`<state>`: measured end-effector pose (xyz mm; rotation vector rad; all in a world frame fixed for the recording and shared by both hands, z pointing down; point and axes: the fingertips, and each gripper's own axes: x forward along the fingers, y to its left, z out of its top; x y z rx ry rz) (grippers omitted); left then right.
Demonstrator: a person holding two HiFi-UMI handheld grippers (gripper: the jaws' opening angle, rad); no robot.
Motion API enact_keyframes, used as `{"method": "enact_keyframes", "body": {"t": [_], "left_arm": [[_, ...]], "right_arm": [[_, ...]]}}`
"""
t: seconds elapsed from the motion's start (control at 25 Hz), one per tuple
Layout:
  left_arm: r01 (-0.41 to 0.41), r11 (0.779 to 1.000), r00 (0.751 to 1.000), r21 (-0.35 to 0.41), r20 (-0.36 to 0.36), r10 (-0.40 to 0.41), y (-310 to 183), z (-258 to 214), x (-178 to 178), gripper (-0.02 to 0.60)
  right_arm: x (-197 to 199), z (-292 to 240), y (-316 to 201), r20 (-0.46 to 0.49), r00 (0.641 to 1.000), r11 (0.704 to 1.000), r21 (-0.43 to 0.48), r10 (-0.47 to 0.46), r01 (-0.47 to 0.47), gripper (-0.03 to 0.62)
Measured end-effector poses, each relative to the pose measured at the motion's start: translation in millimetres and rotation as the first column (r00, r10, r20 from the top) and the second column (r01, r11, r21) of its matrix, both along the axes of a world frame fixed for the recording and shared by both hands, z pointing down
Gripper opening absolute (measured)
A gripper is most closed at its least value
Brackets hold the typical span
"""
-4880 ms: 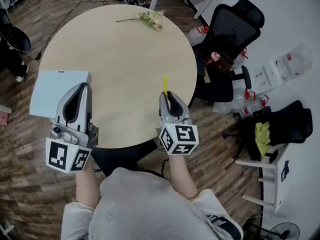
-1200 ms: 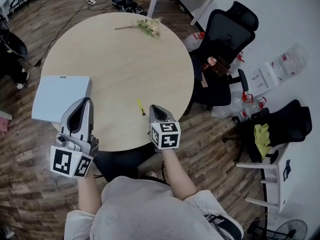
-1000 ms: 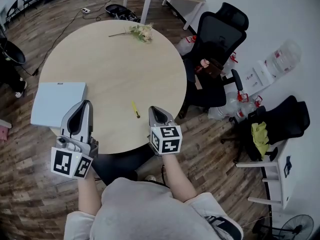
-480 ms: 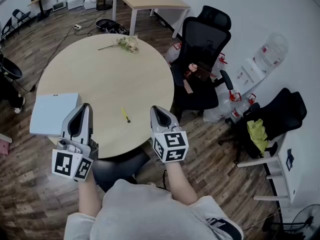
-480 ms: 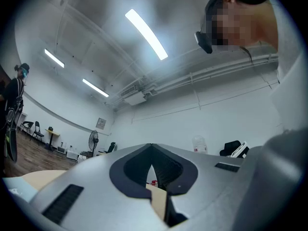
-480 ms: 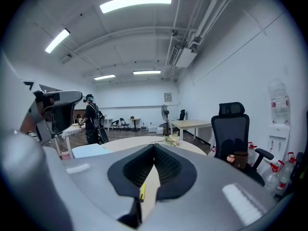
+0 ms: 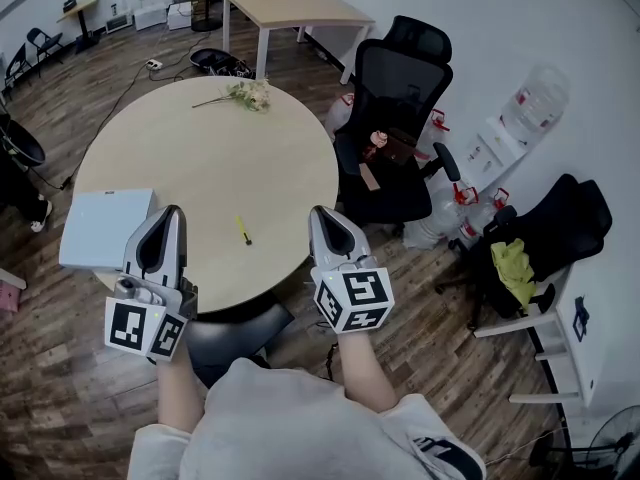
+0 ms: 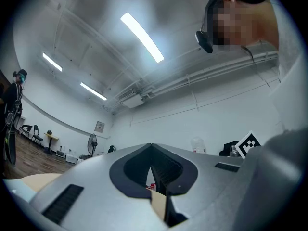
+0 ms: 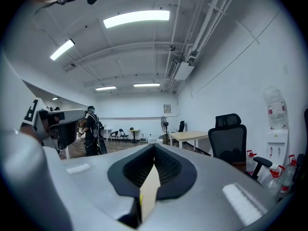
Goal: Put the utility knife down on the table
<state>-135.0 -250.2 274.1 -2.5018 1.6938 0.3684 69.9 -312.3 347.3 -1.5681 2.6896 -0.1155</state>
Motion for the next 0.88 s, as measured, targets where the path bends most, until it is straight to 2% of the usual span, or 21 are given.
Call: {"method": "enact_keyframes", "body": {"t": [0.4,0.88], "left_arm": [[0.011,1.0,1.0,0.027,0.002,-0.011,17,-10,20,0.008],[0.024,0.999,1.0,0.035,-0.009,-0.024,41,-12,31,0.008]], "right_arm": [[29,-27,22,0.008,1.0,0.996,0.081,0.021,-0.022,0.011],[44,-36,45,0.016,0.999,0.994,0.108,0.028,-0.03,0.011]]}}
